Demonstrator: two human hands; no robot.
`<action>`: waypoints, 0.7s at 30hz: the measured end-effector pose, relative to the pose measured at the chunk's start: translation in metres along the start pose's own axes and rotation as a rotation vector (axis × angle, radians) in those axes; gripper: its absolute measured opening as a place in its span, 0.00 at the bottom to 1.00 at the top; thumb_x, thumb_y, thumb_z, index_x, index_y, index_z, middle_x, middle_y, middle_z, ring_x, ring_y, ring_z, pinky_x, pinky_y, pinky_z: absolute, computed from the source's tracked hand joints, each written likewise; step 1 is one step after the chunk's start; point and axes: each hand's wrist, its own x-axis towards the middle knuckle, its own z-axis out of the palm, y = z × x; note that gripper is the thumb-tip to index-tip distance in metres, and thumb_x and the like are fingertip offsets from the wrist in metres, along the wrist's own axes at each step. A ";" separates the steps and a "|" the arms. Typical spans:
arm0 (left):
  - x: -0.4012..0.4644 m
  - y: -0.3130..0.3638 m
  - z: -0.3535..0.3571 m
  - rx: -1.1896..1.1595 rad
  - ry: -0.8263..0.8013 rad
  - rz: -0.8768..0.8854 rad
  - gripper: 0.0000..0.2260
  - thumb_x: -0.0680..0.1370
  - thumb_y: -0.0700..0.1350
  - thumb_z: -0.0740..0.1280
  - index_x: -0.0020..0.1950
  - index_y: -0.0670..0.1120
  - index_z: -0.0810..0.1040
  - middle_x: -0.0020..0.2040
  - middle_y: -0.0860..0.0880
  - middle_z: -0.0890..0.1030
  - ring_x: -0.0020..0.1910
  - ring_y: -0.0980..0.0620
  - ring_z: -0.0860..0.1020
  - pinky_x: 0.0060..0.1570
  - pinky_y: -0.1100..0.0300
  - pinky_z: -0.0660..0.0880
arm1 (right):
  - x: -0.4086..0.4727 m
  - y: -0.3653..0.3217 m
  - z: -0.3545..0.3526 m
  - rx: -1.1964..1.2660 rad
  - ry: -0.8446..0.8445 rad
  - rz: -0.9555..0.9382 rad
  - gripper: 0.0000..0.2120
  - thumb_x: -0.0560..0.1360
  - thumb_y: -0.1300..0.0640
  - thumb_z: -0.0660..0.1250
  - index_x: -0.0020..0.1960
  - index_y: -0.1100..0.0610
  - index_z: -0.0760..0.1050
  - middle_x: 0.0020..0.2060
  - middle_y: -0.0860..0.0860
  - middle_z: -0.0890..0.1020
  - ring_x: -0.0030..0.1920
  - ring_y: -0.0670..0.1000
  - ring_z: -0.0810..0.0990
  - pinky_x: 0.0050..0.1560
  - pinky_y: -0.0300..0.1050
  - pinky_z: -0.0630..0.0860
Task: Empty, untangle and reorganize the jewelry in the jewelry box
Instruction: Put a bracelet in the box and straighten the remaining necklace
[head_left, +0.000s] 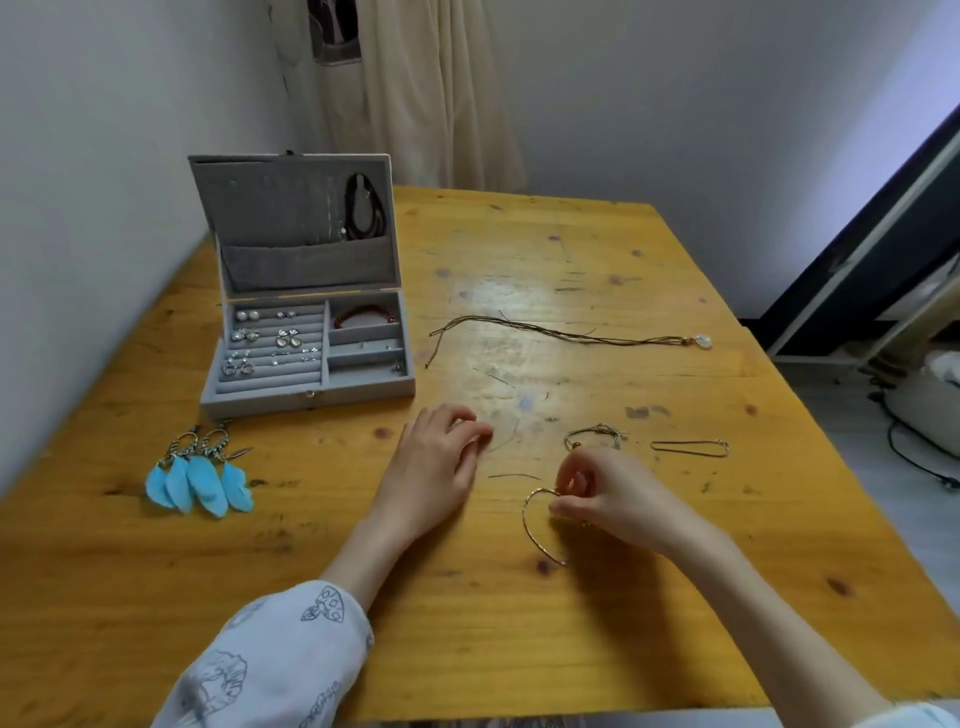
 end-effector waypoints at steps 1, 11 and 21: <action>0.000 0.000 0.000 0.003 -0.003 0.003 0.11 0.77 0.43 0.62 0.58 0.47 0.77 0.55 0.50 0.75 0.55 0.52 0.71 0.56 0.62 0.64 | 0.000 -0.001 0.003 -0.040 0.018 -0.007 0.06 0.70 0.49 0.70 0.41 0.49 0.73 0.36 0.42 0.72 0.38 0.43 0.69 0.38 0.37 0.63; 0.000 0.012 -0.020 -0.454 -0.272 -0.214 0.16 0.75 0.57 0.62 0.59 0.53 0.76 0.57 0.57 0.76 0.58 0.63 0.69 0.57 0.66 0.65 | -0.002 -0.015 -0.002 0.223 0.061 -0.047 0.06 0.77 0.54 0.62 0.43 0.55 0.72 0.37 0.48 0.75 0.40 0.49 0.73 0.42 0.43 0.69; -0.007 0.011 -0.061 -0.985 -0.201 -0.433 0.05 0.73 0.42 0.68 0.47 0.43 0.80 0.37 0.46 0.83 0.39 0.50 0.82 0.40 0.63 0.78 | 0.019 -0.055 -0.004 0.921 0.064 0.040 0.07 0.77 0.59 0.61 0.42 0.58 0.73 0.35 0.50 0.77 0.34 0.44 0.76 0.34 0.36 0.71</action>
